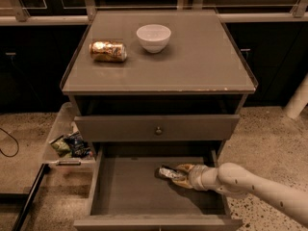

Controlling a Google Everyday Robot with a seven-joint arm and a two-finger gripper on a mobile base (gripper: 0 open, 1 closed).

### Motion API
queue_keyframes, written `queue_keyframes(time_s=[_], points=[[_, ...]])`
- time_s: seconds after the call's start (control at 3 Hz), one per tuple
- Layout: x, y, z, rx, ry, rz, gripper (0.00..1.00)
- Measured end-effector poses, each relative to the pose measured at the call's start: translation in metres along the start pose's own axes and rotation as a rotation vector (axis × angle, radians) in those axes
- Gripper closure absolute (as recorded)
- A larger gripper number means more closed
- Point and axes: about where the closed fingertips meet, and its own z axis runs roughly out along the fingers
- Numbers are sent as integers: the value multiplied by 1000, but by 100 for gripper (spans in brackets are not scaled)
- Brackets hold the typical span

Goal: Place redbull can into middle drawer

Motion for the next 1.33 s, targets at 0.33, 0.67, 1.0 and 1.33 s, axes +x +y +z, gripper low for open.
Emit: queue_keyframes(time_s=[0.33, 0.67, 1.0, 1.33], points=[[0, 0, 0, 0, 0, 0, 81], [0, 0, 0, 0, 0, 0, 59], [0, 0, 0, 0, 0, 0, 35], [0, 0, 0, -1, 0, 0, 11]])
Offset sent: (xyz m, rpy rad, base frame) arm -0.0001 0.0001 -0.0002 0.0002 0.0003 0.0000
